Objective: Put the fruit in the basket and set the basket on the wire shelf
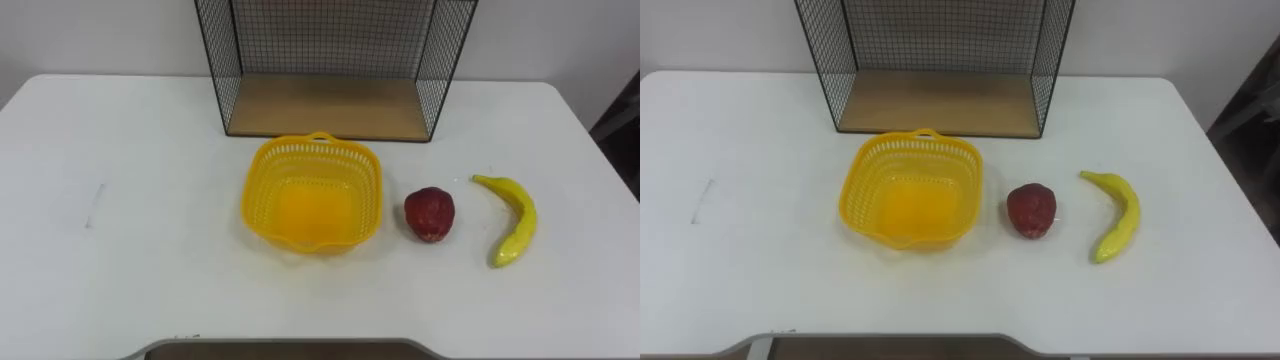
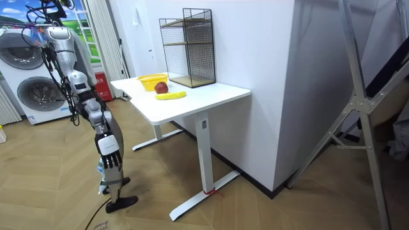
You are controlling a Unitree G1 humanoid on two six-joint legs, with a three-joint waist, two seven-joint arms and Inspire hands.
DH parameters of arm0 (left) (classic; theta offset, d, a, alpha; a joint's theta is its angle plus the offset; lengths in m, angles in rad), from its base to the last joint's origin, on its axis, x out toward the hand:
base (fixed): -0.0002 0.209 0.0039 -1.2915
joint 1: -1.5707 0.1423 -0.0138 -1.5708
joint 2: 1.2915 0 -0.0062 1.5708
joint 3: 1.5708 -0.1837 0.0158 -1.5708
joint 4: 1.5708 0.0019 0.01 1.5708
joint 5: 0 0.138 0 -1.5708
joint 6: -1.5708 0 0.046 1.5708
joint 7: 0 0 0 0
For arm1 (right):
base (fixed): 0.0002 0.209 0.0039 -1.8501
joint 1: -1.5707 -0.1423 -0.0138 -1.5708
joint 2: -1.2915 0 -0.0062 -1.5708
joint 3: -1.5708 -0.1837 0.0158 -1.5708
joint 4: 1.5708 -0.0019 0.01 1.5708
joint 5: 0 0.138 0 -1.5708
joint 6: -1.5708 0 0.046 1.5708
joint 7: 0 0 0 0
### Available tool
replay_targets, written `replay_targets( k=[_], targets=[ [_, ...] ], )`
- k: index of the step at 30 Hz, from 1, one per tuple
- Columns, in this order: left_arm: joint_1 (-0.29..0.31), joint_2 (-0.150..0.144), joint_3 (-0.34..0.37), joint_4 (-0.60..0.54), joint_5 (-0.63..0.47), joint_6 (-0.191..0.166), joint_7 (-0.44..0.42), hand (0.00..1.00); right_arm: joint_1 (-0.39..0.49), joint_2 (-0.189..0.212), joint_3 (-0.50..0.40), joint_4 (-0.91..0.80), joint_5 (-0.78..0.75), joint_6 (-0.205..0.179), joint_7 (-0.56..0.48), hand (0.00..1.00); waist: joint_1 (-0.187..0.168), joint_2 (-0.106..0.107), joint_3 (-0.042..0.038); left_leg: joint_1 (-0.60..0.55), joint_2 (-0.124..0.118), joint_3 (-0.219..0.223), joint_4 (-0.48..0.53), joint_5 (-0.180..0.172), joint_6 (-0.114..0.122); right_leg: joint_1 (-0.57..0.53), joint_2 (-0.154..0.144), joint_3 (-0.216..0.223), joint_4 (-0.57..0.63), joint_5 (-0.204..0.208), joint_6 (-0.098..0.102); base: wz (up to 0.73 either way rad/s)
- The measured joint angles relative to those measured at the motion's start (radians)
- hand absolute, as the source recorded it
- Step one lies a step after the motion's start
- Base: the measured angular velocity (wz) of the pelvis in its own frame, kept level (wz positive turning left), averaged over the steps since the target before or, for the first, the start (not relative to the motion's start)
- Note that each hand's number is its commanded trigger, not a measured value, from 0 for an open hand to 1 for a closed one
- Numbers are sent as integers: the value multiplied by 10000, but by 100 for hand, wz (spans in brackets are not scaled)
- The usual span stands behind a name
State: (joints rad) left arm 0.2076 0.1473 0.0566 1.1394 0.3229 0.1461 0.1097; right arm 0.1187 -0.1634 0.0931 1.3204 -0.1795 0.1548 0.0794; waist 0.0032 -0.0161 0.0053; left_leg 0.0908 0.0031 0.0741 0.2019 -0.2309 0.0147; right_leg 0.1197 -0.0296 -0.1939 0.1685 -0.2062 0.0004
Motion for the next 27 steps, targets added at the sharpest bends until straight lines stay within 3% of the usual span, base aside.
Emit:
replay_targets(
  k=[12,18,21,24,27],
  targets=[
    [-91,-24,6,4,29,-4,-259,0,-182,0,-23,82,-31,-9,59,0,12,35,6,46,1,61,-4,0,0,25,7,45,10,-5,3,-1],
    [-8,-42,47,-73,48,-32,-193,0,-105,0,-545,92,1309,-10,-446,0,-15,-4,22,86,-1,43,-45,1,1,88,7,55,17,-4,3,-1],
    [39,-126,445,-63,54,-50,-5,0,70,3,-1000,143,2322,-10,-742,0,-10,-11,41,70,3,55,-42,2,1,78,6,47,16,-5,3,0],
    [28,-152,597,-111,54,-69,87,0,373,-8,-1528,184,4591,-17,-1079,0,-45,-12,51,50,5,87,-52,1,0,65,15,55,12,-10,6,0],
    [252,-167,1090,-158,73,-252,182,0,433,104,-2914,160,7752,-349,-1226,0,-339,-33,56,109,6,84,-87,1,-2,141,25,51,-17,-11,6,0]
  ],
)
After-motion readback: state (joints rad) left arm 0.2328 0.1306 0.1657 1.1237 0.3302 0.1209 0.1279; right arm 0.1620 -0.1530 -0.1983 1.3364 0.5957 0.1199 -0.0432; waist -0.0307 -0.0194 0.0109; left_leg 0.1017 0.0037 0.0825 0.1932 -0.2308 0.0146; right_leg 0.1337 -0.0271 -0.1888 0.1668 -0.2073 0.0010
